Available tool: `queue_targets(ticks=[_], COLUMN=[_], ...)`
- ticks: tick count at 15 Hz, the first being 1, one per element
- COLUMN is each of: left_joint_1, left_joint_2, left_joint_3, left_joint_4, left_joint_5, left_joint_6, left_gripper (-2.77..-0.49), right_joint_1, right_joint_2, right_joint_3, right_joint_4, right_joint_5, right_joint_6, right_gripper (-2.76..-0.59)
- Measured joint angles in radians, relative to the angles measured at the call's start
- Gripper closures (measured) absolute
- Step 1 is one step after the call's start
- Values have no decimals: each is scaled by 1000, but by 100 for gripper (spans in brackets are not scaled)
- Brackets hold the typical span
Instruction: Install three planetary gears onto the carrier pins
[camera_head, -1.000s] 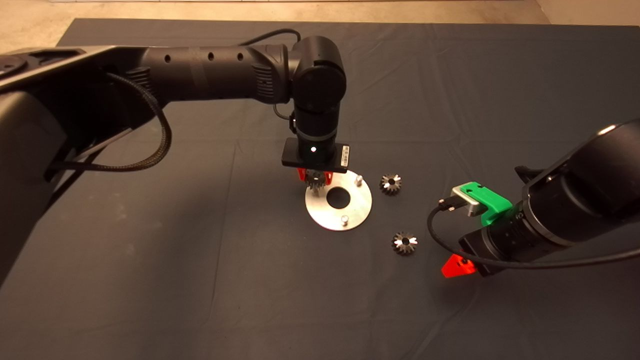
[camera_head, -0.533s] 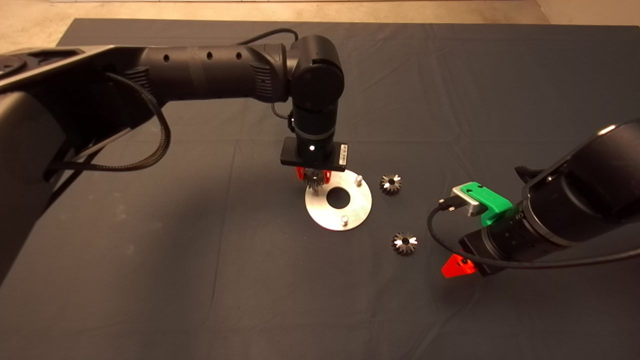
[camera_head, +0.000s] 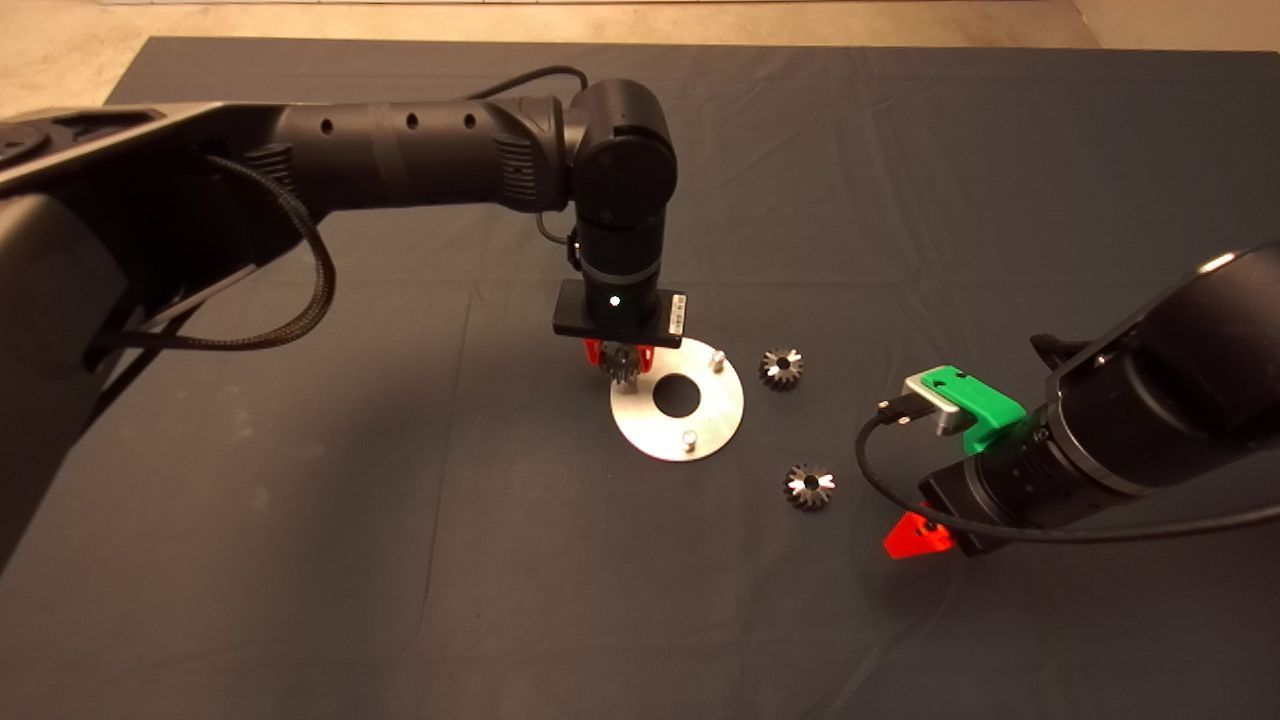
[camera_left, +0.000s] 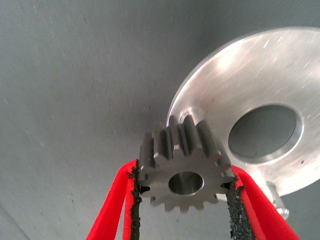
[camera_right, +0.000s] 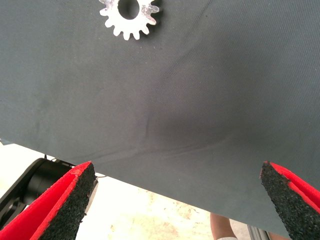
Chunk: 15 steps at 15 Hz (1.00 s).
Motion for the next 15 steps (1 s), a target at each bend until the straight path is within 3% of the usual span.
queue_targets(ticks=[8,15], left_joint_1=[1,1], left_joint_2=[1,2], left_joint_3=[0,-1], left_joint_4=[-1,-1], left_joint_5=[-1,-26], left_joint_6=[9,21], left_gripper=[-91,-91], right_joint_1=[0,0], right_joint_2=[0,0], right_joint_3=[0,0], right_joint_4=[0,0], right_joint_5=[-1,-1], right_joint_6=[0,3], right_gripper=[-247,-247])
